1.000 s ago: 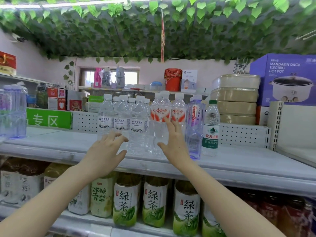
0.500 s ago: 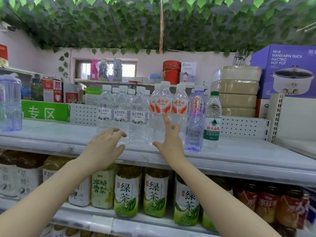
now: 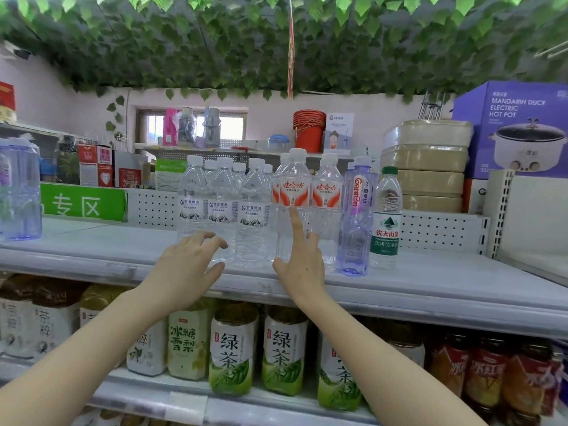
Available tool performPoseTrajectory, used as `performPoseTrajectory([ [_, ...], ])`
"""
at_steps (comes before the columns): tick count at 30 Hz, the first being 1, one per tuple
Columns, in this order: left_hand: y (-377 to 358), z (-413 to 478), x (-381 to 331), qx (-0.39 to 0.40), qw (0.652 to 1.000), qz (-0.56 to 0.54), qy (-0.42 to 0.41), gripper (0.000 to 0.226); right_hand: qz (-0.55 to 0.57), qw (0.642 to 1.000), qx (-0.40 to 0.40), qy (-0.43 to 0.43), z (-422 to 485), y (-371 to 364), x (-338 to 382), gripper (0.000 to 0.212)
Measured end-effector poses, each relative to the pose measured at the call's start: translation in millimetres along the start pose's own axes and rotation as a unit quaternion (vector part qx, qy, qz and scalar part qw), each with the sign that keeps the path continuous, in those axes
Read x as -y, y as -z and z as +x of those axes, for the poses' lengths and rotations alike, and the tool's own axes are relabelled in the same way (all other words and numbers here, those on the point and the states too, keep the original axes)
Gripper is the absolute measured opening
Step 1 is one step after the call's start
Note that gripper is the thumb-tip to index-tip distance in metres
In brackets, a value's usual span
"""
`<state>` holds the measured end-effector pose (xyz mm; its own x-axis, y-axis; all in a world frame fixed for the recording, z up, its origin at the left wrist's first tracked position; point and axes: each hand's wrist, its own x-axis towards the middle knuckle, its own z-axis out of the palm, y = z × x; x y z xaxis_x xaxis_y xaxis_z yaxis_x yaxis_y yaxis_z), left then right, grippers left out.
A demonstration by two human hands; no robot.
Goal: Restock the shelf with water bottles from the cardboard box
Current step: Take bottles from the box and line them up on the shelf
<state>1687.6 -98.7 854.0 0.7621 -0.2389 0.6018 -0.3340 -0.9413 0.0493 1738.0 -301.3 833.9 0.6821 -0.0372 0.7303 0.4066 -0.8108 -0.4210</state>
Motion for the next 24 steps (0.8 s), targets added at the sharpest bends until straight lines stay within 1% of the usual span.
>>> performPoseTrajectory([
  [5,-2,-2,6,0.003,1.0,0.006,0.003,0.037,-0.002,0.999,-0.011,0.029,-3,1,0,0.108],
  [10,-6,-2,3,0.003,1.0,0.001,0.006,0.037,0.002,1.0,-0.002,0.014,4,-2,3,0.108],
  [16,-8,-1,4,0.004,1.0,-0.002,0.007,0.037,-0.029,0.999,0.003,0.021,4,-6,2,0.104],
  [24,-9,-4,3,0.005,1.0,0.004,0.012,0.039,-0.031,0.999,0.002,0.01,8,-9,1,0.107],
])
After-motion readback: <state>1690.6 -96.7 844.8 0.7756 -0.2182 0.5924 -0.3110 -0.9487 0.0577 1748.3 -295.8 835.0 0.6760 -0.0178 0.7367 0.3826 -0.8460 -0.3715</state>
